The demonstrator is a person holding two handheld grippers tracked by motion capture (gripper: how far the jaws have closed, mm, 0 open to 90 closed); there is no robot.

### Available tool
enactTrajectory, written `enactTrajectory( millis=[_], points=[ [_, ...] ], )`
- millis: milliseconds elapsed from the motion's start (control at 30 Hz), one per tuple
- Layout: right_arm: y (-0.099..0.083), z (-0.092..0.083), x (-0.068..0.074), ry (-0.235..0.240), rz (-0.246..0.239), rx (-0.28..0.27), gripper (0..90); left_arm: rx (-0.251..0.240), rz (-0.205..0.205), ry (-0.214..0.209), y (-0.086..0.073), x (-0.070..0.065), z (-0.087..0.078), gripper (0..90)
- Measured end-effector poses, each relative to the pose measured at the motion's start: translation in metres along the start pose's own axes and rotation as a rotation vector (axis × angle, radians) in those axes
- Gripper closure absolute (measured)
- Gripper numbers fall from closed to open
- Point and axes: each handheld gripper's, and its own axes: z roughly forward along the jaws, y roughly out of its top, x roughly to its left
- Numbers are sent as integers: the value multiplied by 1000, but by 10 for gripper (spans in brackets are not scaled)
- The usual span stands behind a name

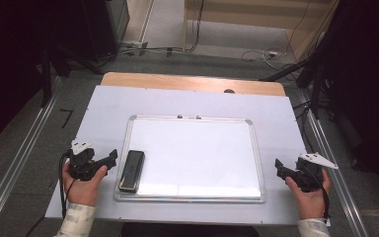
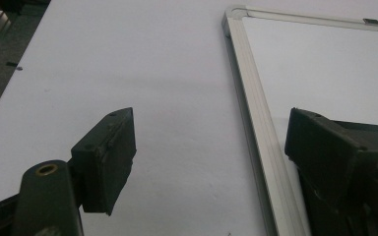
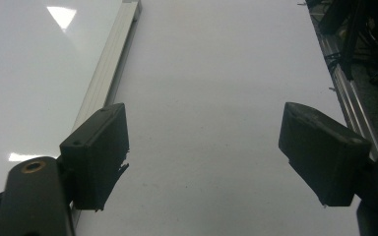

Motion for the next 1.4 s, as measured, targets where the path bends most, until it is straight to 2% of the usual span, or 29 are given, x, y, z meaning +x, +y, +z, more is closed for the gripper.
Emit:
enactTrajectory(
  millis=[600, 1400],
  points=[
    [0, 0, 0, -2, 3, 2, 177, 7, -23, 24, -3, 20, -5, 204],
    [-1, -2, -2, -11, 11, 2, 177, 29, -29, 51, -8, 33, -6, 204]
  ],
)
